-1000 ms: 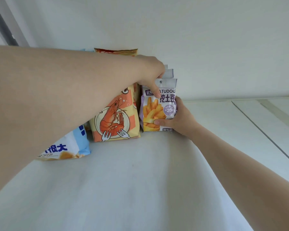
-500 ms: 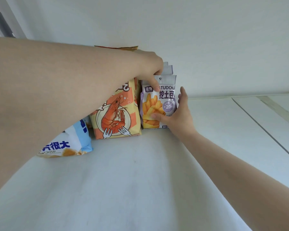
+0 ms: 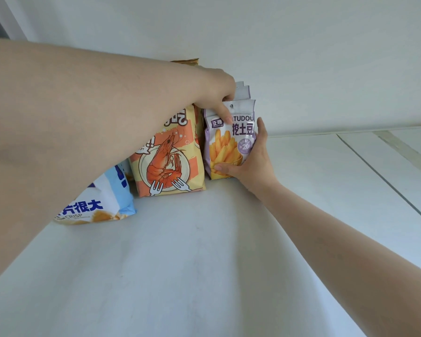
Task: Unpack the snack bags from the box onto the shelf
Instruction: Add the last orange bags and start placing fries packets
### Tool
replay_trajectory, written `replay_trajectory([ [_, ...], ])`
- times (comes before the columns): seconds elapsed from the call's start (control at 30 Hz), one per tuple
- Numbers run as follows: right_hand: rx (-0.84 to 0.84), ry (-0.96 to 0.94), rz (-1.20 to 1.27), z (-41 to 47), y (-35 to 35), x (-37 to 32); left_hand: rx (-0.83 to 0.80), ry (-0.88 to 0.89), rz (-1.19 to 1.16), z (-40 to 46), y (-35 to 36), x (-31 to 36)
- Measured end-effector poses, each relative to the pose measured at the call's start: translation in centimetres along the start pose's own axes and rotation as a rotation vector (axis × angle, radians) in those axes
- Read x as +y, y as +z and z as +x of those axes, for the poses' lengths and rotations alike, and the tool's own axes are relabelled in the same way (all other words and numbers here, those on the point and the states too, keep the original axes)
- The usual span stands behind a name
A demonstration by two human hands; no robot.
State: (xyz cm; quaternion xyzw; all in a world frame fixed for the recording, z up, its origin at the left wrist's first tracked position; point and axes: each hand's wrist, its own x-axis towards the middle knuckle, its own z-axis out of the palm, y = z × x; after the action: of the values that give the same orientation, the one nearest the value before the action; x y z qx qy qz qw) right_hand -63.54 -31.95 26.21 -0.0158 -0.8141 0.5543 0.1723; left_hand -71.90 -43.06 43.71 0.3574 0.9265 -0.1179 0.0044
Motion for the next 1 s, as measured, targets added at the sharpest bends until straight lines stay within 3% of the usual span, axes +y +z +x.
replay_trajectory([
  [0.3,0.040,-0.005,-0.030,-0.5,0.3,-0.4,0.019,-0.023,-0.112,-1.1,-0.4,0.7],
  [0.6,0.016,0.050,-0.038,-1.8,-1.4,-1.7,0.034,0.013,-0.046,-1.4,-0.4,1.2],
  [0.77,-0.002,0.051,-0.264,-4.4,-4.8,-4.1,0.135,0.037,-0.010,-4.9,-1.3,3.4],
  [1.0,-0.149,0.089,-0.680,-12.6,-12.1,-11.4,0.121,-0.009,-0.034,-14.7,-1.9,10.6],
])
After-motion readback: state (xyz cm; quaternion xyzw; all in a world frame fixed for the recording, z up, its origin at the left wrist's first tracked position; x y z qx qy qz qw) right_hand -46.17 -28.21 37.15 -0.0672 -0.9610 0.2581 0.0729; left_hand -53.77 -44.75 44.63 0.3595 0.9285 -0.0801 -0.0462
